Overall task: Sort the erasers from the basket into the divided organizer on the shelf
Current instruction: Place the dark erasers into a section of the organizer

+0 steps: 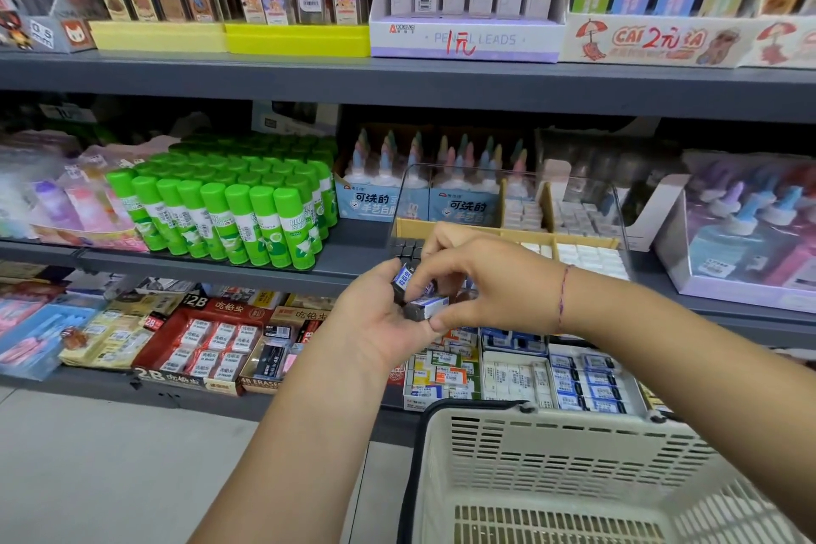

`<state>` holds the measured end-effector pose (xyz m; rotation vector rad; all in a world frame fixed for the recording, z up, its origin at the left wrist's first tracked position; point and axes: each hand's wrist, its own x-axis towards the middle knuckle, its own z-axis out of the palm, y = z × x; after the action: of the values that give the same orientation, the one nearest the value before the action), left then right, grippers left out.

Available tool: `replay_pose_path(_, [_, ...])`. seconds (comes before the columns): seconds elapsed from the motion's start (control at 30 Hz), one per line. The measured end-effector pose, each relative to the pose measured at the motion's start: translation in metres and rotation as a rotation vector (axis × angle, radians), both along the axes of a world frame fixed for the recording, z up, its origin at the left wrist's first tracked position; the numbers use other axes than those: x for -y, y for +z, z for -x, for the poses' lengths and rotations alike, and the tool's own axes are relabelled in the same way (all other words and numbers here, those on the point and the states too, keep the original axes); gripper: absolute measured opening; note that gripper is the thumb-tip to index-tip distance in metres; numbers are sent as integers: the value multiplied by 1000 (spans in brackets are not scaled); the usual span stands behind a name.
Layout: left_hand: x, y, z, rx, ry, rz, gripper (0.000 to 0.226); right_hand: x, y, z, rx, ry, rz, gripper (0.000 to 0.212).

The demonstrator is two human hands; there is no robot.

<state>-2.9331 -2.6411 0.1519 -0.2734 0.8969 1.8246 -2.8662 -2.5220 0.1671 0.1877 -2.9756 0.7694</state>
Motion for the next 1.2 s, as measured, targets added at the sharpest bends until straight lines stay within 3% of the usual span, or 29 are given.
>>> replay_pose_path(0.1, [-1,-1,1,21,12,3,47,0,-1,0,-20,-32,26,25])
replay_pose_path(0.27, [0,-8,15,58,209,36,38,-27,-1,4,-135,-262,340,25])
replay_pose_path(0.5, [3,-9,18,45,256,84,37,-39,-33,13,-5,-419,-5,23])
replay_pose_path(0.9, [2,-10,20,43,265,77,37,-29,-34,20,41,-370,52,14])
replay_pose_path(1.2, [2,-10,18,31,229,63,39,-27,-27,16,61,-353,-44,10])
